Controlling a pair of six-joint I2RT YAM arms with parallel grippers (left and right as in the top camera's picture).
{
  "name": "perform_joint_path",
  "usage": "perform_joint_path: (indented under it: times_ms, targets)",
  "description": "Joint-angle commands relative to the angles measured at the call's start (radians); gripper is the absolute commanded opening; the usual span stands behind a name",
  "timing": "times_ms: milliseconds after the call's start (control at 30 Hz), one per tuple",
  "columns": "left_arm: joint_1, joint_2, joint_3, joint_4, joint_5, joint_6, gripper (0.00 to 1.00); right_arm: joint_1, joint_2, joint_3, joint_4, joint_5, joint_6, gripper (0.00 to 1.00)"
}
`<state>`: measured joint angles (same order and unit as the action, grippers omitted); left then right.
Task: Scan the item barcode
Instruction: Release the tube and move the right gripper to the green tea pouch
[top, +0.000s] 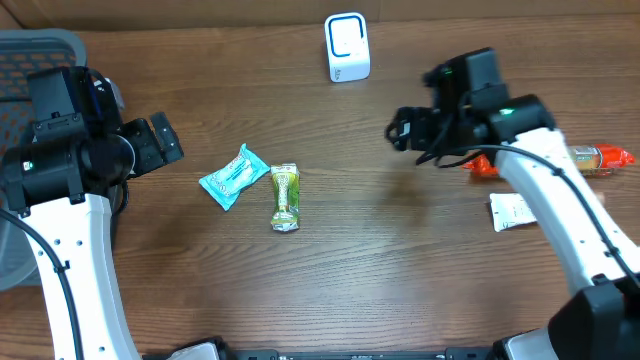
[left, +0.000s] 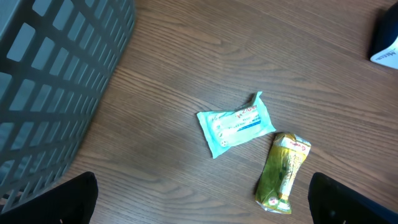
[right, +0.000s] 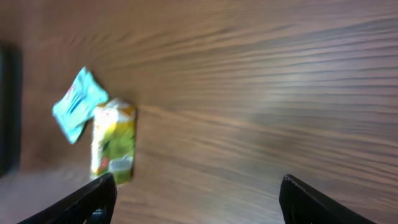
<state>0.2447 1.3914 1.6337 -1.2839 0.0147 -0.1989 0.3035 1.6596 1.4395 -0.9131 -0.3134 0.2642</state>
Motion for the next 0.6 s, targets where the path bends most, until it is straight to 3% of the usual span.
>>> perform_joint_path:
  times_ms: [0, 300, 567]
  targets:
    - [0.004, 0.002, 0.018, 0.002, 0.004, 0.019, 1.0, 0.045, 0.059, 0.022, 0.024, -0.089, -0.008, 0.83]
    - [0.004, 0.002, 0.018, 0.002, 0.004, 0.019, 0.99, 0.256, 0.206, 0.022, 0.165, -0.157, 0.019, 0.82]
    - [0.004, 0.003, 0.018, 0.002, 0.004, 0.019, 1.0, 0.378, 0.308, 0.022, 0.315, -0.029, 0.077, 0.79]
